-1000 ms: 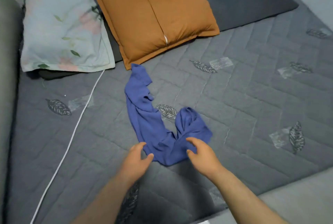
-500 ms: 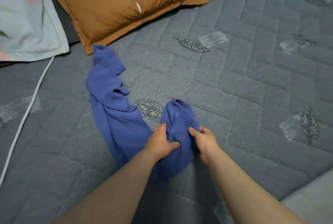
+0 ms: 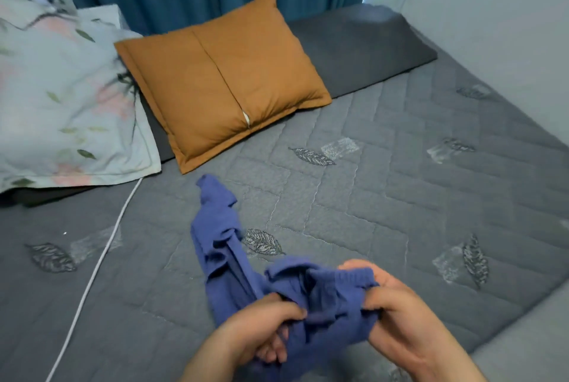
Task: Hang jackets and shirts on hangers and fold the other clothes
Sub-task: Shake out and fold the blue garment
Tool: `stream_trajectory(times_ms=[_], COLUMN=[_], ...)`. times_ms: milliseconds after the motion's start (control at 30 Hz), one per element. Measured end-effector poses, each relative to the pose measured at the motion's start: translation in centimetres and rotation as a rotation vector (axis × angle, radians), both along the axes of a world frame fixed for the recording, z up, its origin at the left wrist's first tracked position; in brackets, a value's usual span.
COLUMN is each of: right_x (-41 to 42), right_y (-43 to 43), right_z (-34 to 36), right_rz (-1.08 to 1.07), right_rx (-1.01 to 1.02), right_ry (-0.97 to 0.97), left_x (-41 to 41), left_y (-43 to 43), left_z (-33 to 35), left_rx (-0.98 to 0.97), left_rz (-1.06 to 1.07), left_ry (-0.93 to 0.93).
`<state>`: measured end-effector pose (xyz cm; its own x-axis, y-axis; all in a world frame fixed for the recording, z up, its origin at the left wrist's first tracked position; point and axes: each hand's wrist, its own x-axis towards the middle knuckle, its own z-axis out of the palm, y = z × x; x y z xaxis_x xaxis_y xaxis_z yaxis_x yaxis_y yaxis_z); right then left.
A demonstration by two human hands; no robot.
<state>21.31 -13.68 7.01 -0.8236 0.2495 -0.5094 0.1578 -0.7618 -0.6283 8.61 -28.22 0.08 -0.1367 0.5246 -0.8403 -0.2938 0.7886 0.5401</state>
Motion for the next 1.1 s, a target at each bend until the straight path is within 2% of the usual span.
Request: stream_trajectory(times_ms=[67,100,133,167,233,300,367,500,633,733,867,967,1100], right_x=[1.7,2.4,2.9,3.4,4.2,5.1,6.0,6.9,8.1,8.8,9.0,9.1,9.2], right_y=[0.6,1.0,1.5,1.9,3.4,5.3,7.4,9.8,11.9,12.7,13.3,13.3,12.8], right_z=[5.0,7.5,10.3,12.7,17.1,21.0,24.8,32.6,39.6,44.6,49.3,52.3,55.5], right_rz=[0.101,0.143,0.175,0.2,0.183,0.055,-0.024,-0.116,-0.038,0.077,0.067,0.007,0.048], right_rx=[0.068,0.096,0.118,0.134,0.19,0.239,0.38,0.778,1.126,1.225,1.223,1.24,1.54], right_ry=[0.06,0.095,0.133,0.18,0.249,0.21,0.179,0.083,0.056,0.125,0.21,0.166,-0.002], left_x=[0.9,0.9,1.1,1.3,2.1,2.1,1.2,0.0,-1.6,-2.9,-4.1,-4.4,-4.1], left_y=[1.0,2.0,3.2,4.2,6.1,6.8,6.6,6.8,7.1,6.1,4.6,4.1,3.8], left_z=[3.3,5.6,7.9,9.8,14.4,18.6,22.6,32.7,41.5,46.4,51.0,54.3,57.2], left_rx=[0.034,0.115,0.23,0.325,0.424,0.556,0.675,0.89,0.995,1.086,1.123,1.087,0.914], left_rz=[-0.098,-0.182,-0.168,-0.173,-0.109,0.179,0.426,0.474,0.47,0.403,0.068,-0.127,-0.175], left_ry=[0.249,0.414,0.492,0.506,0.336,0.172,0.06,0.189,0.618,0.879,1.101,1.178,1.441])
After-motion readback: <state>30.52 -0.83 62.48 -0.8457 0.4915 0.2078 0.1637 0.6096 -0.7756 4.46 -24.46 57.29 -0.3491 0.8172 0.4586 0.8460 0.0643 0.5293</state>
